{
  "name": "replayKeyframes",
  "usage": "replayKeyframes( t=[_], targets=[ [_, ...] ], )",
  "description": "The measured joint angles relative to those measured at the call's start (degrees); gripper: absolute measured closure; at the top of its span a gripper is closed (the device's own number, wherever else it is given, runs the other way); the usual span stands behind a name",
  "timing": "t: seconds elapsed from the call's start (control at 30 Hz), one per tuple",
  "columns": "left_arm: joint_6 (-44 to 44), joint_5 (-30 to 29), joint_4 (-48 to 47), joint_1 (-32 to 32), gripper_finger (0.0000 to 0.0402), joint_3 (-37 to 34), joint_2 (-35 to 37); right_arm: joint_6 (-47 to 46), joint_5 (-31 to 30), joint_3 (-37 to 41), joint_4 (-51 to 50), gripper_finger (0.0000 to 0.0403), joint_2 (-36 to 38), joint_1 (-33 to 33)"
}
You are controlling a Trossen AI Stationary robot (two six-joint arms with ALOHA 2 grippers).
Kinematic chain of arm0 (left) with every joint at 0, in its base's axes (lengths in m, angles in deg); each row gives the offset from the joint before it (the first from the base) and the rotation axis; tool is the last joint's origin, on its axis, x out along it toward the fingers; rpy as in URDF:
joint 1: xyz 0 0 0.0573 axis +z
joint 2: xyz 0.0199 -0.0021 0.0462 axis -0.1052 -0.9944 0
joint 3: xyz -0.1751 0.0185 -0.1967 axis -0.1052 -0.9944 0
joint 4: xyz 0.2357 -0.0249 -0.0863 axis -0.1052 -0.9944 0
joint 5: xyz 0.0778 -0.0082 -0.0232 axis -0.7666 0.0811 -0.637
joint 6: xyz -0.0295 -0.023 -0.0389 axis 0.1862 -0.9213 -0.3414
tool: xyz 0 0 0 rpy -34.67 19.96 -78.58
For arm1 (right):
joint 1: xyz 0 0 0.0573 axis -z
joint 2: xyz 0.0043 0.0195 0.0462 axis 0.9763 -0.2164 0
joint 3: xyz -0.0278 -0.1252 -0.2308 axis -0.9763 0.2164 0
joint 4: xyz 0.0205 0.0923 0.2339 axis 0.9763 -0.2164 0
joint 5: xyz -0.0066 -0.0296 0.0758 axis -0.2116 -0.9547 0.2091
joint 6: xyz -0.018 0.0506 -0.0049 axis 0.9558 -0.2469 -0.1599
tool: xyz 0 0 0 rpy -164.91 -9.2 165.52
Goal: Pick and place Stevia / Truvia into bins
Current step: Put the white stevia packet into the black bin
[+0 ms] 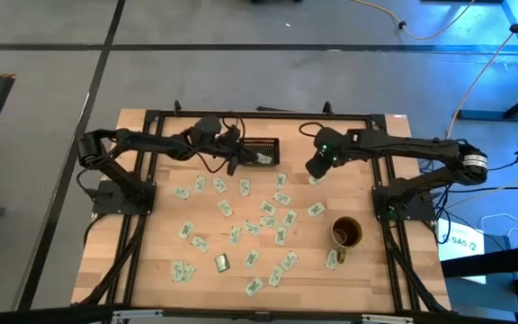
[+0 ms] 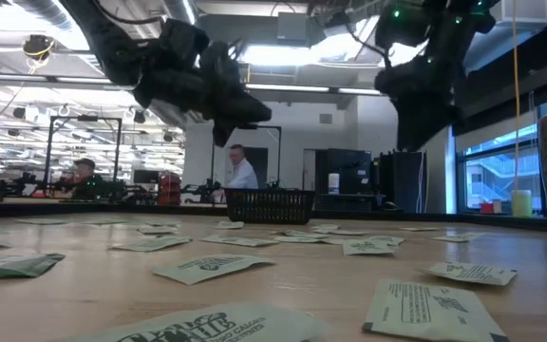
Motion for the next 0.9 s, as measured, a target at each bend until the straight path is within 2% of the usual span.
replayKeyframes(
  t=[0.4, 0.9],
  targets=[
    [-1.0, 0.3, 1.5, -3.2, 0.0371, 0.0, 0.0, -7.8, 0.1, 0.0, -2.2, 0.0271, -13.5, -0.8],
    [-1.0, 0.4, 1.3, -3.7, 0.0371, 0.0, 0.0, -6.1, 0.8, -0.1, 0.0, 0.0275, -24.6, 1.3]
  ],
)
